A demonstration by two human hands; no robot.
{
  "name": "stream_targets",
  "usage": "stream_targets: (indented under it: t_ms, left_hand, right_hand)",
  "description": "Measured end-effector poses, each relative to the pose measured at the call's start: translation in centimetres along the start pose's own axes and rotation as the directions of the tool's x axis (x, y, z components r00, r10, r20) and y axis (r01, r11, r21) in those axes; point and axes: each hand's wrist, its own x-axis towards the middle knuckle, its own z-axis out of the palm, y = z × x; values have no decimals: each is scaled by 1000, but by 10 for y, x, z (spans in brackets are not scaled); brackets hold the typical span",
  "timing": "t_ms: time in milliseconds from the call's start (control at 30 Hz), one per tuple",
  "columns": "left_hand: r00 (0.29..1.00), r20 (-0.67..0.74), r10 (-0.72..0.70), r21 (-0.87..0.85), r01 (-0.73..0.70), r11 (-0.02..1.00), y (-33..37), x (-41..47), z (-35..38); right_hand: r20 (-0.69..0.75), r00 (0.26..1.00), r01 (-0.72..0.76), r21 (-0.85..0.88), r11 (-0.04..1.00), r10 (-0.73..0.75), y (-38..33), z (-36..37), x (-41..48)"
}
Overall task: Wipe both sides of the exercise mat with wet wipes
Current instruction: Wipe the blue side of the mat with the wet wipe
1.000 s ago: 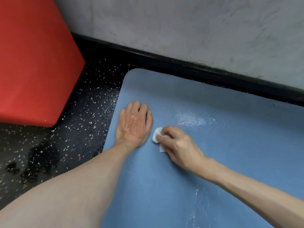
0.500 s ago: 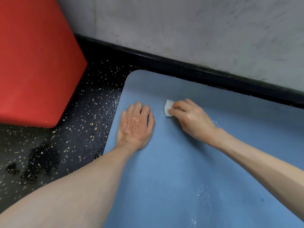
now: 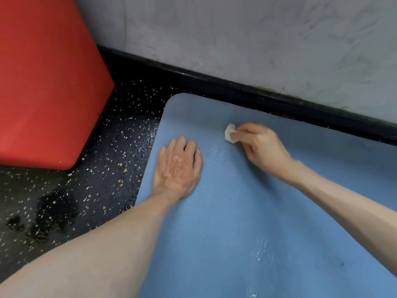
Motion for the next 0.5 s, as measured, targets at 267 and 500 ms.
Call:
stream_targets:
  t_ms: [267, 500]
  left_hand:
    - [1000, 2, 1, -6, -1, 1000, 0, 1, -2]
    - [1000, 7, 9, -6, -9, 1000, 2, 1, -3]
  right_hand:
    - [-164, 980, -118, -23, 993, 112, -7, 12, -4]
    - [-187, 972, -147, -7, 989, 143, 8, 8, 19]
